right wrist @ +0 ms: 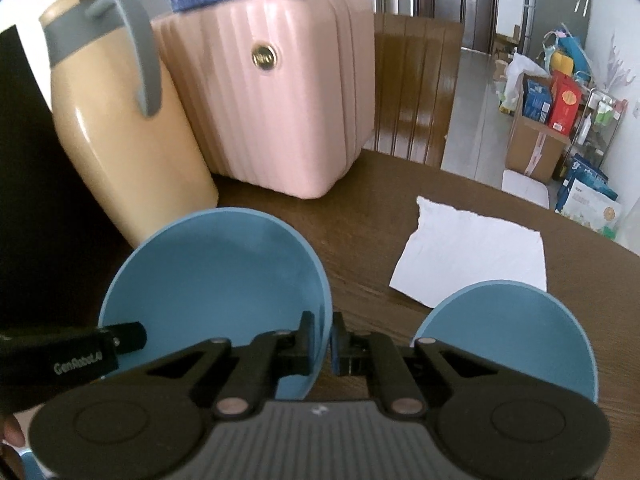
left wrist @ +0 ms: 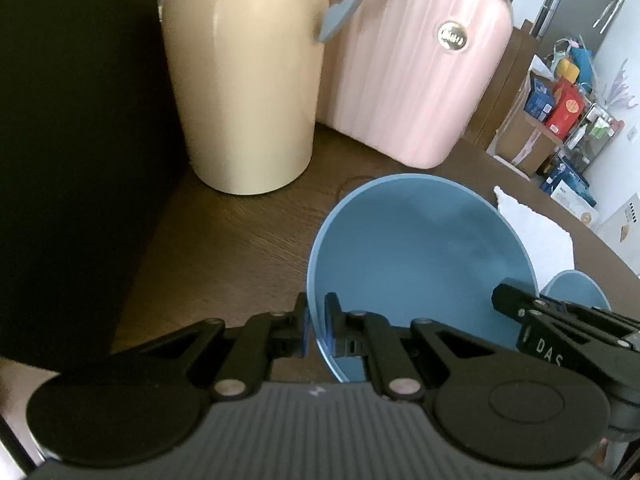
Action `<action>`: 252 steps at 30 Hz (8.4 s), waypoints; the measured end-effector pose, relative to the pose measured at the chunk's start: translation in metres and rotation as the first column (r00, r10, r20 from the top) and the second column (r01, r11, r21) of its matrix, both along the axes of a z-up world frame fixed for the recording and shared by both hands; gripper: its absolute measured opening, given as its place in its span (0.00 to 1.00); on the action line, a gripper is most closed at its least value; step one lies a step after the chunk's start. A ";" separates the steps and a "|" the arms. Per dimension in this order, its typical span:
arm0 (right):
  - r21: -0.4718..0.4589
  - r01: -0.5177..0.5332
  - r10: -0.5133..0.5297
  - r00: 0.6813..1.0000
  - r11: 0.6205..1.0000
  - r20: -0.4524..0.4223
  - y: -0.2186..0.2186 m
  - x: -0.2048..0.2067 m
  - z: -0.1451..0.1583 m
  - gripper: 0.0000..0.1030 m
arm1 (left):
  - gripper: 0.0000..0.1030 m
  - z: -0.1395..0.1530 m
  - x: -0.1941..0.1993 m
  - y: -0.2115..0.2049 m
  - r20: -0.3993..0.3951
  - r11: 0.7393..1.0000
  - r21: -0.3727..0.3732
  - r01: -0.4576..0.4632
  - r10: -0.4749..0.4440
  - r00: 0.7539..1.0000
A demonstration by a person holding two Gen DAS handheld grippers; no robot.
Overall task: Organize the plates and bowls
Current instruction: 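Lift the second blue bowl with both grippers and carry it to the stack, then lower the second bowl into the first bowl with both grippers, then open both grippers to release the second bowl, then move both grippers toward the last light-blue bowl by the napkin, then close both grippers on opposite sides of the light-blue bowl rim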
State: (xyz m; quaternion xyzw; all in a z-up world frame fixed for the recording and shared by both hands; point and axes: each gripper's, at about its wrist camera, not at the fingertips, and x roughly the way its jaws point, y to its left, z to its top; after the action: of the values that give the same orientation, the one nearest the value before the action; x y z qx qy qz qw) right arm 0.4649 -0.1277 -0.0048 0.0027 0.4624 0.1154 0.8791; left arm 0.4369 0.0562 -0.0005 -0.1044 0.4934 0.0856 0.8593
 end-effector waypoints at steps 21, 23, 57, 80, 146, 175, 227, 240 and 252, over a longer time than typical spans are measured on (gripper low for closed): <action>-0.006 -0.019 0.020 0.996 1.000 0.087 0.008 -0.067 0.064 0.07 | 0.08 0.060 -0.069 0.003 0.072 1.000 0.016 -0.016 0.015 0.997; -0.007 -0.018 0.019 0.996 1.000 0.091 0.009 -0.075 0.068 0.07 | 0.08 0.065 -0.076 0.002 0.080 1.000 0.016 -0.018 0.017 0.997; -0.023 -0.088 0.090 0.983 0.996 0.162 0.059 -0.210 0.107 0.07 | 0.08 0.104 -0.221 0.046 0.151 0.995 0.021 -0.099 0.095 0.984; -0.018 -0.119 0.120 0.988 0.993 0.098 0.094 -0.237 0.058 0.07 | 0.08 0.068 -0.255 0.076 0.110 0.990 0.032 -0.139 0.135 0.985; -0.129 -0.123 0.136 0.986 0.984 0.096 0.124 -0.236 -0.009 0.10 | 0.26 -0.001 -0.245 0.086 0.057 0.993 0.071 -0.092 0.088 0.994; -0.069 -0.106 0.116 0.981 0.992 0.156 0.080 -0.255 0.034 1.00 | 1.00 0.051 -0.275 0.095 0.195 0.989 0.063 -0.132 0.117 0.974; -0.041 0.190 -0.183 0.974 0.981 0.135 -0.122 -0.167 0.077 1.00 | 1.00 0.095 -0.169 -0.070 0.209 0.993 0.017 0.116 -0.117 0.971; -0.044 0.226 -0.221 0.970 0.973 0.099 -0.165 -0.118 0.074 1.00 | 1.00 0.092 -0.117 -0.115 0.184 0.986 0.011 0.164 -0.164 0.969; -0.081 0.222 -0.219 0.975 0.972 0.046 -0.175 -0.062 0.045 1.00 | 1.00 0.062 -0.057 -0.146 0.128 0.983 -0.004 0.186 -0.184 0.975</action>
State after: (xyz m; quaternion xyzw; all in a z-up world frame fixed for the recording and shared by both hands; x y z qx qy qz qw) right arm 0.4025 -0.3027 0.0405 0.0144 0.4474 -0.0028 0.8942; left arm 0.3801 -0.0895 0.0620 -0.0700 0.4460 -0.0055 0.8923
